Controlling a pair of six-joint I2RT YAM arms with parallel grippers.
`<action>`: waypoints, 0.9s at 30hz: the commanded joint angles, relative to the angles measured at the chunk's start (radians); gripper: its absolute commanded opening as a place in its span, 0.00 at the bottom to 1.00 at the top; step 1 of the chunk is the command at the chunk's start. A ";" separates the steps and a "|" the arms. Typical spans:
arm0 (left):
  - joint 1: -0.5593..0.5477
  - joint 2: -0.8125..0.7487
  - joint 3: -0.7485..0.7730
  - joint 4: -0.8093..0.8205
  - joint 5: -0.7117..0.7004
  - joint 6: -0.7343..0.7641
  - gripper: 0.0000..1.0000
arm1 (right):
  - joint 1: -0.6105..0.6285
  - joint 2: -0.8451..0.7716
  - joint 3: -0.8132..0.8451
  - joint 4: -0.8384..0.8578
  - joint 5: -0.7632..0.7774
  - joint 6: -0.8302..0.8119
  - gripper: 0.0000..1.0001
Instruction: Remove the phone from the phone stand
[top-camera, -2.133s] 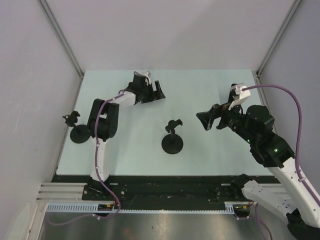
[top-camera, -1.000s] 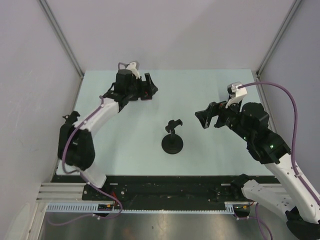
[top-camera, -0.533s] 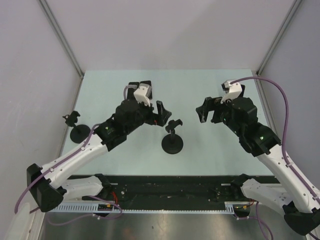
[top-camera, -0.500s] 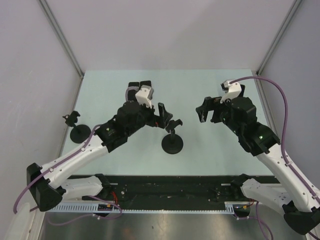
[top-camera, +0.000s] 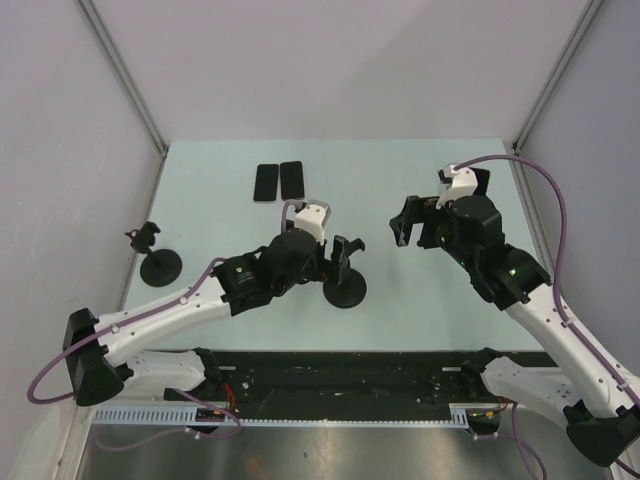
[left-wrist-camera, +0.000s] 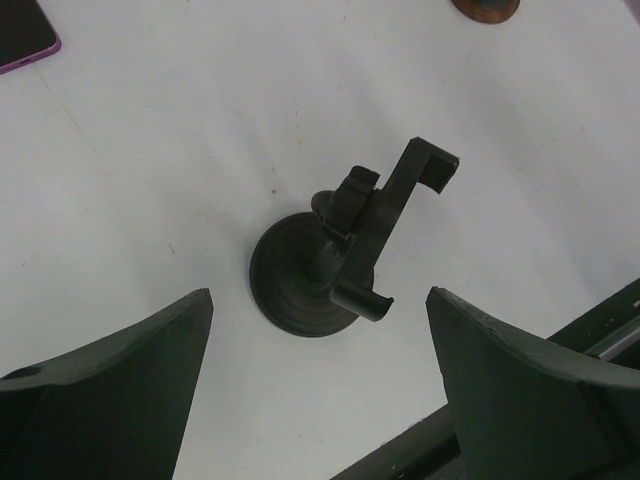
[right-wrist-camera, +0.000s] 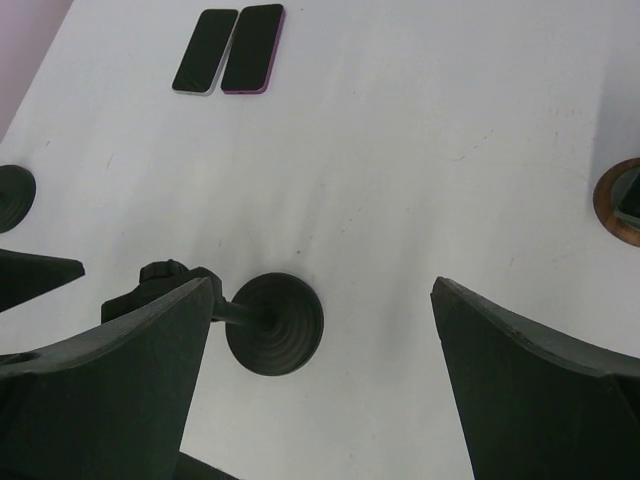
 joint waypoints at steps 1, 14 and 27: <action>-0.013 0.040 0.013 -0.019 -0.011 -0.028 0.91 | -0.002 -0.020 -0.012 0.036 0.010 0.028 0.96; -0.013 0.099 0.047 -0.017 -0.028 -0.037 0.69 | -0.002 -0.019 -0.030 0.042 0.016 0.027 0.96; -0.008 0.078 0.076 -0.017 -0.090 -0.007 0.13 | -0.004 -0.011 -0.033 0.051 0.011 0.022 0.96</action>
